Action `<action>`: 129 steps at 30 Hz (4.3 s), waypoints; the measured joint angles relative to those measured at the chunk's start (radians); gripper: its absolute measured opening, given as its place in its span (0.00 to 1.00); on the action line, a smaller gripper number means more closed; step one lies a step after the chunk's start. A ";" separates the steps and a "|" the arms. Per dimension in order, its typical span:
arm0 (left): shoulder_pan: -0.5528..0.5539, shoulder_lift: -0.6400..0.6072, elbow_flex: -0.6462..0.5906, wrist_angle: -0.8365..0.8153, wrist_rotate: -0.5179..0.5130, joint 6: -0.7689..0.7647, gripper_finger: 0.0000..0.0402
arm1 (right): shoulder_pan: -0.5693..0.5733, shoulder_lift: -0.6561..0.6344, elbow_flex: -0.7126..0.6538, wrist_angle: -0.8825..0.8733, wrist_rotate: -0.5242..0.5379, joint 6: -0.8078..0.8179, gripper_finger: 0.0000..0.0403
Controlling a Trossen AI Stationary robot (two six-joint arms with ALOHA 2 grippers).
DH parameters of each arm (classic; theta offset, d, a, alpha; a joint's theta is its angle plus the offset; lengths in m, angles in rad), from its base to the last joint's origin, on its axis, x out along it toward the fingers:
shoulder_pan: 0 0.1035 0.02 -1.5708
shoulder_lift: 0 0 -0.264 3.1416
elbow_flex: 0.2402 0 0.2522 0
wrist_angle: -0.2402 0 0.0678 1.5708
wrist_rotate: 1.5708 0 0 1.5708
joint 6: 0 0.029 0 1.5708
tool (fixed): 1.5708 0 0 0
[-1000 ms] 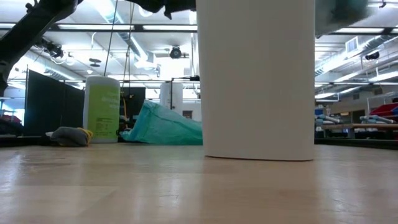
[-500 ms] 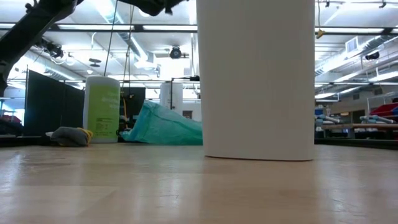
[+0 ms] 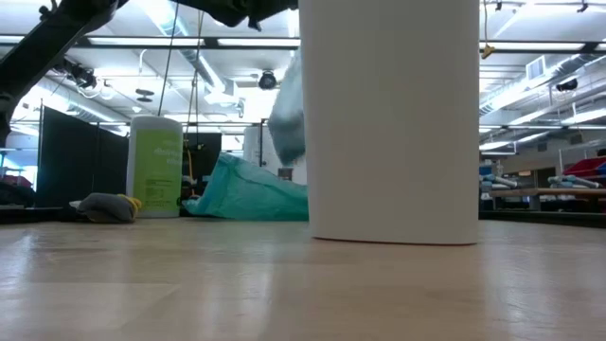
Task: Place trash/remove bag and relplace
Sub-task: Remove the light blue trash bag from the white trash bin, then close the light blue trash bag
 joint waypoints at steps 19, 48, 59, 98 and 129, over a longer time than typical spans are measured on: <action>0.052 0.000 0.000 -0.085 -0.089 0.036 0.02 | -0.087 0.032 0.000 -0.476 -0.434 -0.132 0.08; -0.024 0.000 0.000 -0.021 -0.157 -0.078 0.02 | 0.067 0.234 0.000 -0.237 -0.316 0.091 0.21; -0.010 -0.002 0.001 0.285 -0.147 -0.264 0.02 | 0.025 0.238 0.000 -0.436 -0.196 -0.054 0.01; -0.053 0.001 0.066 0.247 -0.140 -0.244 0.02 | 0.139 0.257 0.000 -0.228 -0.269 0.174 0.37; -0.050 -0.001 0.125 0.108 0.173 0.034 0.04 | 0.066 0.280 0.000 -0.406 -0.268 0.048 0.28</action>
